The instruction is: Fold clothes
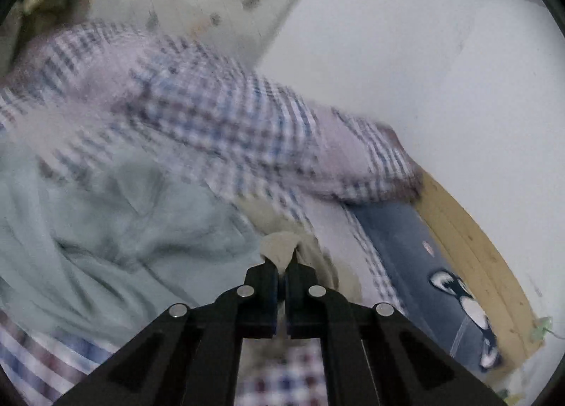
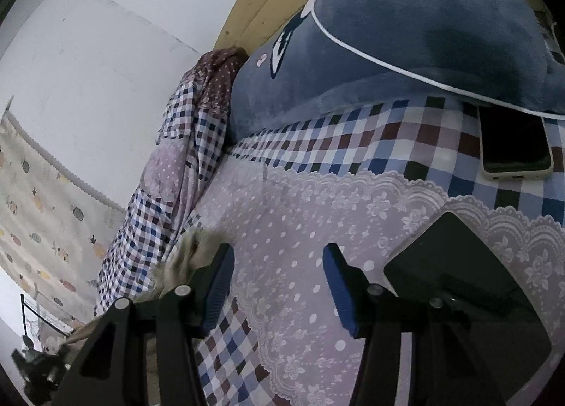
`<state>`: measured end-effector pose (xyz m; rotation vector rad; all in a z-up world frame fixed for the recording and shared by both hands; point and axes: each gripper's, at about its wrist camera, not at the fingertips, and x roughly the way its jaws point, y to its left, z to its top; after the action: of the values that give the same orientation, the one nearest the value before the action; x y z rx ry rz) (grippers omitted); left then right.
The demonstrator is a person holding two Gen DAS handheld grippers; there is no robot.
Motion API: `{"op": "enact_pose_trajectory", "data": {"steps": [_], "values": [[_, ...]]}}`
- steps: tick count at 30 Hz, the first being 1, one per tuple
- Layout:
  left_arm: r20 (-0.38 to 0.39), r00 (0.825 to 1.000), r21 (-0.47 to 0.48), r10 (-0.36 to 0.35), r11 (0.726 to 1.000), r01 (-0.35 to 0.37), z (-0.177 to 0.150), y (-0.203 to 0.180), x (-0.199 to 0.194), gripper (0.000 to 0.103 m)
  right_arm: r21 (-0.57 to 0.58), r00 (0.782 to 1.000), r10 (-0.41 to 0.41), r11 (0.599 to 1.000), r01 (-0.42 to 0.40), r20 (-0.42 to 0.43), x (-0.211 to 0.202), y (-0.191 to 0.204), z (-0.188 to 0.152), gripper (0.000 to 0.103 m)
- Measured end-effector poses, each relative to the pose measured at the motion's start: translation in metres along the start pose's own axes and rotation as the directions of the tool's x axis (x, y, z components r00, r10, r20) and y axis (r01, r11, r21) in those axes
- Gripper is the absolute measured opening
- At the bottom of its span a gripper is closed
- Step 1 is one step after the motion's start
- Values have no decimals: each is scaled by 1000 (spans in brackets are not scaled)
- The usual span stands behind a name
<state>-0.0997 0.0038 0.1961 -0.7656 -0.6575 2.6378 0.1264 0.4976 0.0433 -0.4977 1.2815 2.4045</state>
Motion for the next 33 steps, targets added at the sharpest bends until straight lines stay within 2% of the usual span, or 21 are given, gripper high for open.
{"op": "enact_pose_trajectory", "data": {"steps": [3,5,6,7,8,9,10,11,14,15,16,17,18,19,21,25,28,30,33], "values": [[87,991,3,98,995,-99,38,36,-31,1,-14,1000,6,1000,-6,-14,4,5,-2,57],[110,970,12,217,976,-219,54,74,-36,1,-29,999,14,999,-15,-36,9,9,-5,57],[82,956,22,282,958,-285,55,97,-30,1,-40,999,20,999,-22,-50,12,12,-7,57],[23,941,34,339,940,-339,53,120,-19,1,-59,997,30,998,-34,-74,17,17,-9,57],[-35,919,50,394,919,-392,51,143,-8,1,-80,994,43,995,-52,-102,22,22,-13,57],[-94,898,61,430,903,-426,47,164,2,2,-100,990,56,993,-69,-131,27,27,-16,57],[-146,891,54,429,903,-426,37,180,6,2,-126,985,65,988,-86,-159,33,34,-20,57],[-170,894,37,415,909,-415,26,190,6,2,-162,980,69,982,-100,-188,38,42,-26,57],[-152,921,15,358,933,-360,-5,201,-10,6,-254,964,74,957,-141,-255,51,64,-43,57],[-146,927,14,345,938,-347,-15,202,-15,14,-281,958,76,947,-156,-276,54,71,-50,57],[-146,927,18,344,938,-346,-24,201,-21,38,-303,952,80,937,-172,-296,57,78,-56,57],[-143,928,23,345,938,-345,-35,200,-28,54,-318,945,86,929,-191,-316,60,84,-61,57],[-131,929,24,345,938,-345,-48,199,-38,77,-337,937,90,918,-210,-337,64,90,-68,57],[-111,935,21,336,942,-336,-60,194,-48,83,-359,929,92,905,-229,-359,68,98,-77,57],[-86,953,-8,290,957,-291,-86,183,-68,84,-394,914,90,882,-257,-395,75,112,-93,57],[-81,976,-60,202,977,-207,-127,163,-87,84,-435,888,88,847,-306,-452,91,137,-125,57],[-95,983,-16,154,988,-156,-146,142,-79,85,-467,876,77,822,-326,-477,101,157,-147,57],[-94,987,47,131,991,-127,-159,130,-70,85,-484,869,78,805,-344,-488,105,170,-161,57],[-118,984,81,135,989,-126,-174,121,-56,85,-528,870,70,770,-358,-488,112,189,-179,57]]}}
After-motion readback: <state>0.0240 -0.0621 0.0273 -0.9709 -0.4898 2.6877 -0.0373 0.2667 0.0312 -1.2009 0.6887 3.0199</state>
